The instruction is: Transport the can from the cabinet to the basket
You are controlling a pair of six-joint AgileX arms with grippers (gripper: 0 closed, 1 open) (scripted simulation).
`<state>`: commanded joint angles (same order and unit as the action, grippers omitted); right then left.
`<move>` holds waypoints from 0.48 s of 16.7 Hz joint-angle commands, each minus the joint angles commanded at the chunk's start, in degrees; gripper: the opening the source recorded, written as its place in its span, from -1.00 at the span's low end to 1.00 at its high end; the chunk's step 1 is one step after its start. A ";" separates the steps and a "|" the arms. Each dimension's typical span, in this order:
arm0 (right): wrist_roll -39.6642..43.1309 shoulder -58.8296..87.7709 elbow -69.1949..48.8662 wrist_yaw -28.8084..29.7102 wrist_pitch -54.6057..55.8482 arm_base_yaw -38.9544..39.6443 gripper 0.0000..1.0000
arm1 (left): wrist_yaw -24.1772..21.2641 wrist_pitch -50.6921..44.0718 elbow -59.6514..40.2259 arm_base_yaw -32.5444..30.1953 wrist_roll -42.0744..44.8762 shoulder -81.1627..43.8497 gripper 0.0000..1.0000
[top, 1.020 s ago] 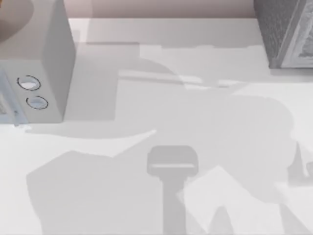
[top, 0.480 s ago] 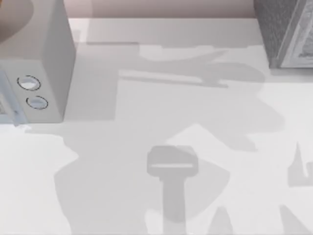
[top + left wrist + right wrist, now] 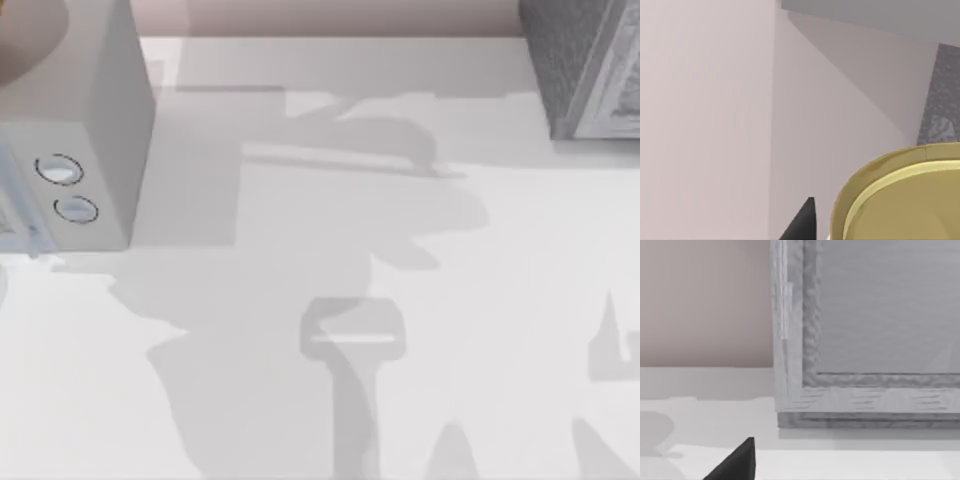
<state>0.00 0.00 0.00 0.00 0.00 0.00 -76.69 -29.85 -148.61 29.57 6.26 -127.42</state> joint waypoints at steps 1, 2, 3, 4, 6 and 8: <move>0.00 0.00 0.00 0.00 0.00 0.00 1.00 | 0.65 -4.95 0.92 -0.22 5.18 0.75 -1.00; 0.00 0.00 0.00 0.00 0.00 0.00 1.00 | 1.26 -9.64 1.80 -0.42 10.09 1.46 -1.00; 0.00 0.00 0.00 0.00 0.00 0.00 1.00 | 1.83 -14.04 2.62 -0.60 14.71 2.13 -1.00; 0.00 0.00 0.00 0.00 0.00 0.00 1.00 | 2.34 -17.99 3.35 -0.76 18.84 2.74 -1.00; 0.00 0.00 0.00 0.00 0.00 0.00 1.00 | 3.20 -24.73 4.59 -1.03 25.90 3.79 -1.00; 0.00 0.00 0.00 0.00 0.00 0.00 1.00 | 3.83 -29.66 5.50 -1.21 31.07 4.57 -1.00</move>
<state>0.00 0.00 0.00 0.00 0.00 0.00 -72.87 -59.51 -143.11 28.35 37.33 -122.85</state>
